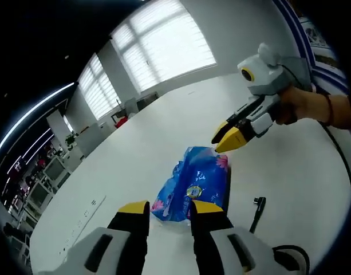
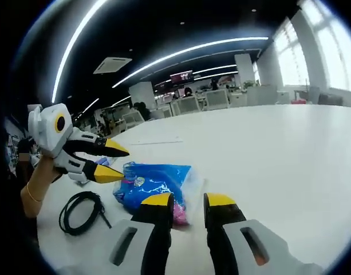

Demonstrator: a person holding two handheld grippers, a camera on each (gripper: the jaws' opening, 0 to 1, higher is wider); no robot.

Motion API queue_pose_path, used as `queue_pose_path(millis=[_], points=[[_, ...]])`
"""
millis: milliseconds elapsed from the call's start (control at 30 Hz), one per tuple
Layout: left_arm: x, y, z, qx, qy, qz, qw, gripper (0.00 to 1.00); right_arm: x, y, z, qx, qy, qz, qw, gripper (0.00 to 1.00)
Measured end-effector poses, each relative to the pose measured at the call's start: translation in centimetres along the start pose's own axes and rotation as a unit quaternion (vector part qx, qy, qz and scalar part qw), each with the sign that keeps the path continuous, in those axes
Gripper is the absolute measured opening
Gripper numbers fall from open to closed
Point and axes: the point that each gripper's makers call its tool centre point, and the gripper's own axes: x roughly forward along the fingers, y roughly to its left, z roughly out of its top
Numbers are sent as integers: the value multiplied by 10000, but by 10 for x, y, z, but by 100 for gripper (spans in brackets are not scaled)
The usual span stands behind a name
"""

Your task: Arrange the tabletop items into an orderly group along one side of the table until the central work area is clear of visible clutter.

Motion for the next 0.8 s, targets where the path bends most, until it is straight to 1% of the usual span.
queue_pose_path(millis=[33, 100, 167, 200, 233, 300, 400, 467, 600, 633, 767, 800], points=[[-2, 0, 1, -9, -31, 7, 10000, 32, -1, 4, 4, 25, -116, 73, 9999, 20], [-7, 1, 4, -72, -107, 68, 9999, 35, -2, 10, 8, -30, -162, 169, 9997, 22], [-11, 3, 5, -79, -122, 116, 9998, 37, -3, 18, 13, -110, -231, 234, 9994, 25], [-13, 4, 6, -70, -126, 150, 9998, 38, -3, 23, 18, -134, -330, 367, 9987, 26], [-15, 5, 6, -71, -123, 165, 9998, 38, -2, 24, 21, -109, -378, 402, 9984, 27], [-19, 6, 8, -96, -154, 190, 9997, 40, -2, 27, 24, -202, -385, 421, 9982, 29], [-27, 8, 13, -255, -292, 237, 9990, 43, -1, 32, 30, -403, -418, 427, 9974, 31], [-31, 9, 15, -337, -350, 270, 9985, 47, -1, 35, 33, -443, -453, 469, 9969, 32], [-40, 11, 17, -373, -422, 347, 9978, 49, 0, 40, 38, -498, -504, 514, 9962, 35], [-44, 13, 18, -387, -451, 412, 9974, 50, 1, 42, 39, -560, -504, 520, 9958, 36], [-53, 18, 19, -457, -507, 545, 9962, 55, 2, 48, 44, -581, -577, 592, 9949, 38], [-56, 22, 19, -536, -524, 651, 9951, 58, 2, 49, 45, -578, -584, 621, 9947, 38]])
